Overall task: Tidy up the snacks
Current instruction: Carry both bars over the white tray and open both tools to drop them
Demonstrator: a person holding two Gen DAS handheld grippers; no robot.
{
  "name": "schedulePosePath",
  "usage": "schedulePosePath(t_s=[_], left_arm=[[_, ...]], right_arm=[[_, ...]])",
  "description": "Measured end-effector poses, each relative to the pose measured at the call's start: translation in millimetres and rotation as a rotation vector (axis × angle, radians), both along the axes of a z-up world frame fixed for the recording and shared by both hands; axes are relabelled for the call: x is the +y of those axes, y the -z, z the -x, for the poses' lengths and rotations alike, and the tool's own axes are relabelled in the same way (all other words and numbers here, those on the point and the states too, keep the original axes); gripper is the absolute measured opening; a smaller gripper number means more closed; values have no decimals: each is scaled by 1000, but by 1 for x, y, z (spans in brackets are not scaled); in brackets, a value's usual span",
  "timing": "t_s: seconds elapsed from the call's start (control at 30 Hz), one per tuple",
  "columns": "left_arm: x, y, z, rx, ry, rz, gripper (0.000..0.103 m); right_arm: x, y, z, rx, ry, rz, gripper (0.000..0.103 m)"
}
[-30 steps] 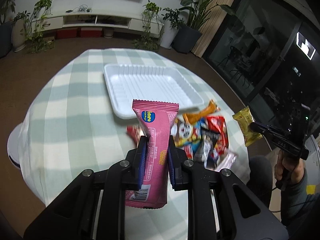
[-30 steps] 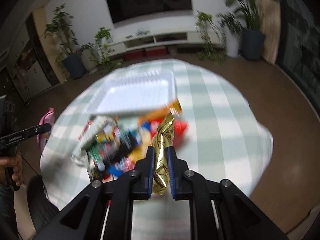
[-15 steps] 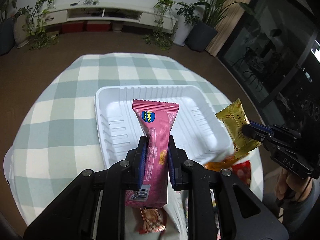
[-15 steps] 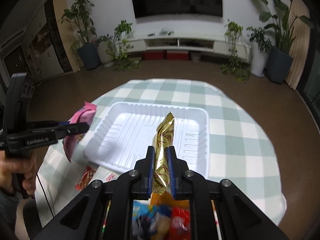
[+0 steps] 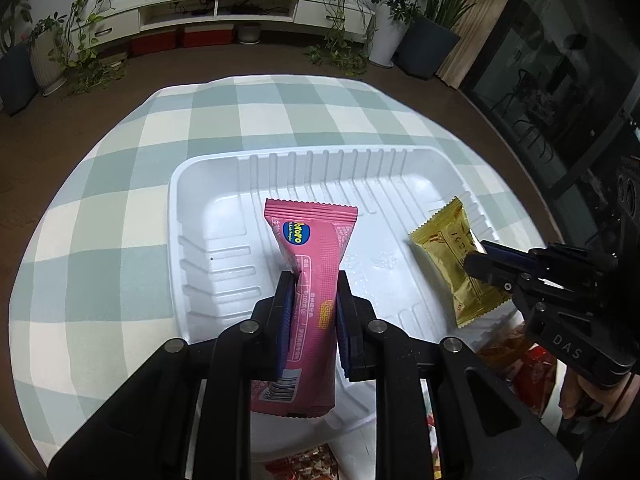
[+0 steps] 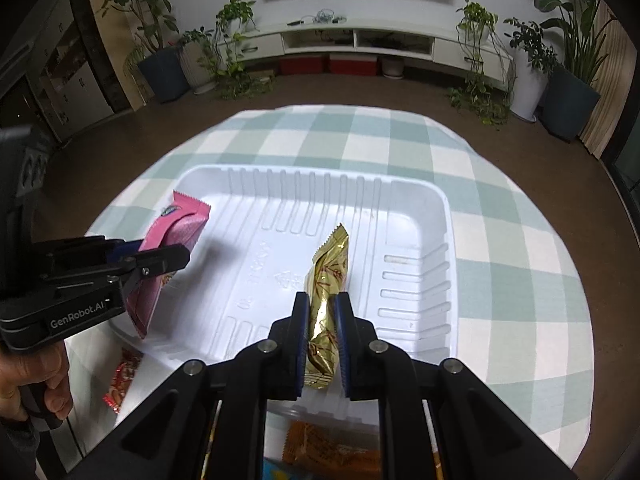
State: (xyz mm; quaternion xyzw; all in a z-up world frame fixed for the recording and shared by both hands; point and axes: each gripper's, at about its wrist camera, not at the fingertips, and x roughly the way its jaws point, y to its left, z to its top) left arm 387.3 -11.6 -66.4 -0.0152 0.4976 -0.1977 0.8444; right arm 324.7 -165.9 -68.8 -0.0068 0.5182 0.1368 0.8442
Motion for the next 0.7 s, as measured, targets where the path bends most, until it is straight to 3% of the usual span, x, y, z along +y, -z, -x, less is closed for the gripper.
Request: schedulePosePath(t_s=[0.27,0.4,0.5,0.57,0.7], left_arm=[[-3,20,-3,37,-20,-46,19],[-3,24,-4,49,-22,-53,23],[-2,23,-1,53,-29,-56,34],[-1,21,2,46,-29,-55,55],[5,9,9,24,-41,-42,63]], right_arm=[[-9,17,-6,41,17,-10,16],[-11,21,-6,52,22,-4,22],[-13,24,-6,59,28,-3,29],[-13,23,-4,56,30,-5,33],[-16,14,-2,32,44,-8,44]])
